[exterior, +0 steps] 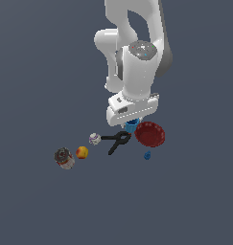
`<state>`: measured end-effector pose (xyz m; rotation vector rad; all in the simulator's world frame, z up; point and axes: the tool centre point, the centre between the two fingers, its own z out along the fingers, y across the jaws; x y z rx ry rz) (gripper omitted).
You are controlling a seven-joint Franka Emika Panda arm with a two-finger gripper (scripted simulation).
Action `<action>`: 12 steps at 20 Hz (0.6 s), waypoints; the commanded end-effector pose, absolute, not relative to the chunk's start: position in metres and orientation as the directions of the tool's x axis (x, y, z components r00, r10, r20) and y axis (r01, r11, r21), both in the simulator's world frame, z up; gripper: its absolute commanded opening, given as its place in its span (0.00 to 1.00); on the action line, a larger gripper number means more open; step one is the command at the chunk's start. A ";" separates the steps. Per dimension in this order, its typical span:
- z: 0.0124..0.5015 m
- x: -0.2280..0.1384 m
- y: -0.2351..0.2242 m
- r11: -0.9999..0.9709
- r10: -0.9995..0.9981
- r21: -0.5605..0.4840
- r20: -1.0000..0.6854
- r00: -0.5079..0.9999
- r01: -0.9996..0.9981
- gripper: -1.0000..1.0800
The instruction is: Pick up a designated object from a clutter of objects.
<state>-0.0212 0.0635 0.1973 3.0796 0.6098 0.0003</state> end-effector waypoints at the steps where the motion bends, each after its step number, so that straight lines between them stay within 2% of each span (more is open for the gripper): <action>1: 0.219 -0.009 0.077 -0.925 0.381 0.002 0.000 0.925 0.381 0.00; 12: 0.292 0.037 0.128 -0.925 0.381 0.001 0.000 0.925 0.381 0.00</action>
